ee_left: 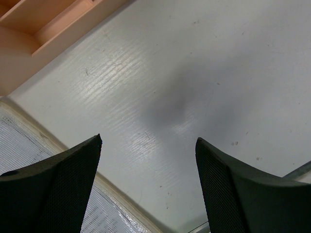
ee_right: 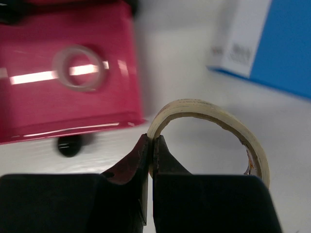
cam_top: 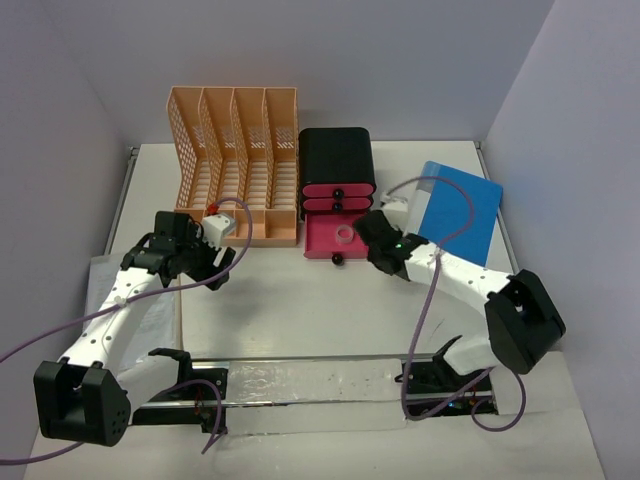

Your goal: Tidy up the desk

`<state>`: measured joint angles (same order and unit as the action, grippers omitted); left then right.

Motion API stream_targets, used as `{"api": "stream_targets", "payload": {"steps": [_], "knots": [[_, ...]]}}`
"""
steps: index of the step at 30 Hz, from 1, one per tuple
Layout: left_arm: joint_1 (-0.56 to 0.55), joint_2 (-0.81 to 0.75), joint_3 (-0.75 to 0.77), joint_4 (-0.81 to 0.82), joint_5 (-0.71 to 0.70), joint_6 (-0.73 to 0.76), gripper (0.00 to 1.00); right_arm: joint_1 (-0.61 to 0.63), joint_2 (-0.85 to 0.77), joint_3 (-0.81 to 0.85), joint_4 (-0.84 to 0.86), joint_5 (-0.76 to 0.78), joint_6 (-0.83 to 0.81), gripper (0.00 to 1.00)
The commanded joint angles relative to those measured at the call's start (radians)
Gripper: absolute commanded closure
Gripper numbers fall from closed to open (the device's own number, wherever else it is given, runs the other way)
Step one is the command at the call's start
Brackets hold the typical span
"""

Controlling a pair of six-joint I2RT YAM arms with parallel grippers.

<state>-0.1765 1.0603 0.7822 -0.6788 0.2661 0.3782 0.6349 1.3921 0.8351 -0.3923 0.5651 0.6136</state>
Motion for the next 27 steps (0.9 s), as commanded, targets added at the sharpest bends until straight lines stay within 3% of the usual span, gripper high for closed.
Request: {"api": "stream_targets", "payload": {"steps": [1, 8, 16, 27], "knots": [[0.011, -0.017, 0.037, -0.001, 0.015, 0.008, 0.16, 0.161, 0.099, 0.221, 0.049, 0.161, -0.332, 1.0], [0.015, -0.014, 0.036, -0.001, 0.008, 0.008, 0.16, 0.209, 0.359, 0.473, 0.092, -0.094, -0.538, 1.0], [0.02, -0.001, 0.037, 0.004, 0.014, 0.008, 0.16, 0.231, 0.41, 0.506, 0.184, -0.259, -0.601, 1.0], [0.023, 0.01, 0.034, 0.013, 0.008, 0.005, 0.16, 0.183, 0.459, 0.423, 0.212, -0.212, -0.63, 1.0]]}}
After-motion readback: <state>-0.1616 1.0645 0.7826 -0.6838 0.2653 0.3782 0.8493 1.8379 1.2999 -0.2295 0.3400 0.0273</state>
